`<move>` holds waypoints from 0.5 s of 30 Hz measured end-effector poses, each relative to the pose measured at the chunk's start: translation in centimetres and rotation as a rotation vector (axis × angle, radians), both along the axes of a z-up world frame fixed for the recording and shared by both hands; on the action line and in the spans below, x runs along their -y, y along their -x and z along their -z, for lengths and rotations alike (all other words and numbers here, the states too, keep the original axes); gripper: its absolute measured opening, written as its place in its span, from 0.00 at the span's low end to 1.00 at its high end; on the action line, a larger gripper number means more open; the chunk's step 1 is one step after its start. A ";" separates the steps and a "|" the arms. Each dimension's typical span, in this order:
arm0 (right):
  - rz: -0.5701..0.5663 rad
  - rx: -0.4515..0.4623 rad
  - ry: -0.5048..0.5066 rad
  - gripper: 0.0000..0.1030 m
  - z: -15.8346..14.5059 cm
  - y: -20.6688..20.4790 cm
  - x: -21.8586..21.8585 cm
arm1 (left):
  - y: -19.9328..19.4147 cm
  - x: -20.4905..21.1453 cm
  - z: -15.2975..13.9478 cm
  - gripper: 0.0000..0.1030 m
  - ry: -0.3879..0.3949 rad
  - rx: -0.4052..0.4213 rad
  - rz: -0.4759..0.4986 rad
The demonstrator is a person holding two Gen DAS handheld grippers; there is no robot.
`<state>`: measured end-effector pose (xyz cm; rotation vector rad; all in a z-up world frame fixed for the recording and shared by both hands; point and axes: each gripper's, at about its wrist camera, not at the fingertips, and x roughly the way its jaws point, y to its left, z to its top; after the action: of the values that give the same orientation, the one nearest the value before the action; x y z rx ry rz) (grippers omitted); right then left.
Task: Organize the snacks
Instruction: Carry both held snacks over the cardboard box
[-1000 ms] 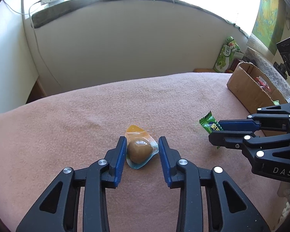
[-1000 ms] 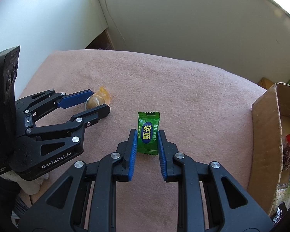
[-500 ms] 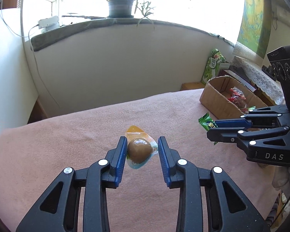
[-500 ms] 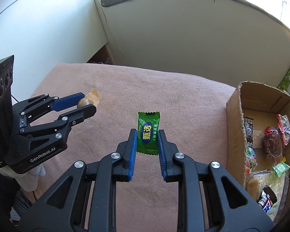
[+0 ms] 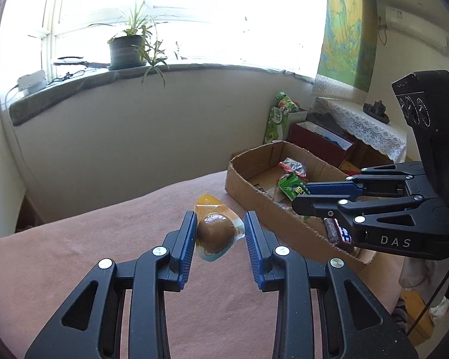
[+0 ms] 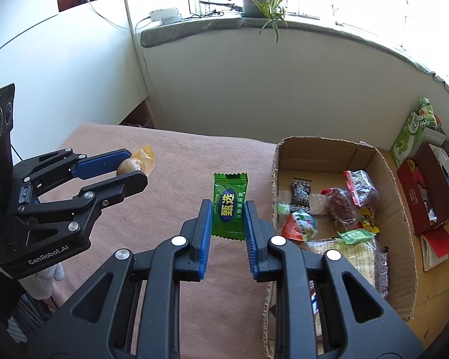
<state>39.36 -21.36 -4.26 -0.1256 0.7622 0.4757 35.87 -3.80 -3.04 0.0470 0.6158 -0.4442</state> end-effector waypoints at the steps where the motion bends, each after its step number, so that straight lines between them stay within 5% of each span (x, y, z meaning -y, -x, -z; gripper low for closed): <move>1: 0.012 0.005 0.001 0.21 -0.2 0.1 0.5 | 0.0 0.8 -0.1 0.30 0.000 0.002 0.012; 15: 0.169 0.005 -0.026 0.21 0.0 -1.4 10.0 | -1.0 9.2 -0.2 0.30 -0.007 -0.009 0.107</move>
<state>40.73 -31.37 -4.21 -0.0375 0.7544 0.3243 36.83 -12.96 -2.88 0.0848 0.6261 -0.5456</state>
